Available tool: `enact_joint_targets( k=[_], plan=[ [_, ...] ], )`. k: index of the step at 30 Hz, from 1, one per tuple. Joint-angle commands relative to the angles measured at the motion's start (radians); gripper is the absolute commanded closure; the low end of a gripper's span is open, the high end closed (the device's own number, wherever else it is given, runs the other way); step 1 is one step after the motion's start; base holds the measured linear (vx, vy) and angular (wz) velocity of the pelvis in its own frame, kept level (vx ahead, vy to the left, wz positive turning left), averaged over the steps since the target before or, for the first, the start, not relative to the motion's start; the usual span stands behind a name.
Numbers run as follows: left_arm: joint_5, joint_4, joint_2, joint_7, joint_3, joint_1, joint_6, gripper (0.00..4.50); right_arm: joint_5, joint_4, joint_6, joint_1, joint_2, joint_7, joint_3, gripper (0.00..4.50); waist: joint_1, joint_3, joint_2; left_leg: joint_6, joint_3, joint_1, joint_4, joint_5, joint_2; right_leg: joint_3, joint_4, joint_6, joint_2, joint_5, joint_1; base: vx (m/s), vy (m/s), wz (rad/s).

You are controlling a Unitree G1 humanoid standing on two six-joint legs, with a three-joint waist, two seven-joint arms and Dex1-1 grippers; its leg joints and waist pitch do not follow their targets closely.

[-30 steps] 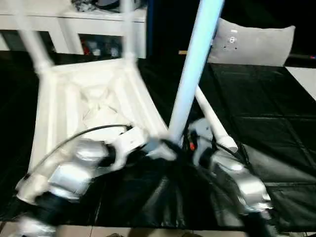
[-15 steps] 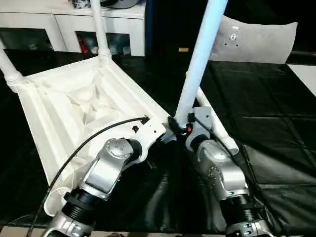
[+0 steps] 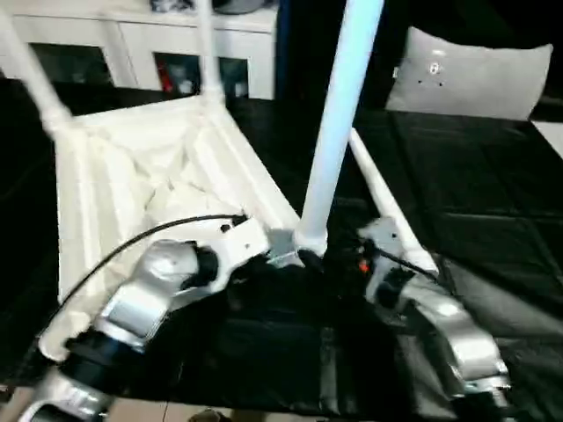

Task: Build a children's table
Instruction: Rotate leg to tighten

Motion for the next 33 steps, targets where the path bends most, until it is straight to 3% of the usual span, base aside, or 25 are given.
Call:
enact_joint_targets(
  k=[1, 6, 8, 11, 14, 21, 33],
  plan=[
    [-0.025, -0.021, 0.020, -0.113, -0.032, -0.009, -0.089, 4.50, 0.005, -0.013, -0.012, -0.007, -0.039, 0.069, 0.006, 0.05, 0.001, -0.067, 0.007, 0.034, -0.011, 0.020, -0.062, -0.167, 0.044, 0.050, -0.074, -0.210, -0.075, -0.061, 0.041, 0.000, 0.000, 0.00],
    [-0.041, 0.014, 0.079, -0.238, -0.067, -0.015, -0.187, 4.50, 0.015, 0.012, -0.017, -0.060, -0.109, 0.200, 0.048, 0.05, 0.013, -0.068, 0.009, 0.041, -0.010, 0.021, -0.059, -0.156, 0.046, 0.049, -0.067, -0.226, -0.076, -0.027, 0.039, 0.000, 0.000, 0.00],
    [-0.044, 0.028, 0.094, -0.280, -0.081, -0.024, -0.230, 4.50, -0.015, 0.057, -0.051, -0.099, -0.132, 0.262, 0.090, 0.05, 0.014, -0.068, 0.006, 0.038, -0.009, 0.021, -0.059, -0.165, 0.046, 0.049, -0.067, -0.232, -0.078, -0.039, 0.038, 0.000, 0.000, 0.00],
    [-0.036, 0.030, 0.107, -0.297, -0.091, -0.030, -0.250, 4.50, -0.019, 0.068, -0.058, -0.108, -0.136, 0.287, 0.106, 0.05, 0.018, -0.067, 0.008, 0.030, -0.009, 0.023, -0.060, -0.172, 0.047, 0.050, -0.066, -0.233, -0.078, -0.053, 0.038, 0.000, 0.000, 0.00],
    [-0.031, 0.038, 0.113, -0.319, -0.091, -0.040, -0.271, 4.50, -0.015, 0.088, -0.055, -0.118, -0.129, 0.309, 0.120, 0.32, 0.020, -0.071, 0.004, 0.033, -0.010, 0.020, -0.059, -0.153, 0.046, 0.048, -0.061, -0.235, -0.078, -0.023, 0.042, 0.000, 0.000, 0.00],
    [-0.034, 0.065, 0.116, -0.337, -0.092, -0.058, -0.308, 4.50, -0.013, 0.121, -0.065, -0.127, -0.125, 0.339, 0.141, 1.06, 0.018, -0.071, 0.006, 0.024, -0.010, 0.020, -0.058, -0.170, 0.046, 0.048, -0.063, -0.236, -0.079, -0.055, 0.042, 0.000, 0.000, 0.00],
    [-0.031, 0.099, 0.109, -0.344, -0.090, -0.071, -0.333, 4.50, -0.012, 0.138, -0.049, -0.127, -0.121, 0.348, 0.154, 1.75, 0.020, -0.074, 0.007, 0.023, -0.010, 0.021, -0.055, -0.163, 0.046, 0.047, -0.059, -0.246, -0.078, -0.032, 0.043, 0.000, 0.000, 0.00]
  ],
)
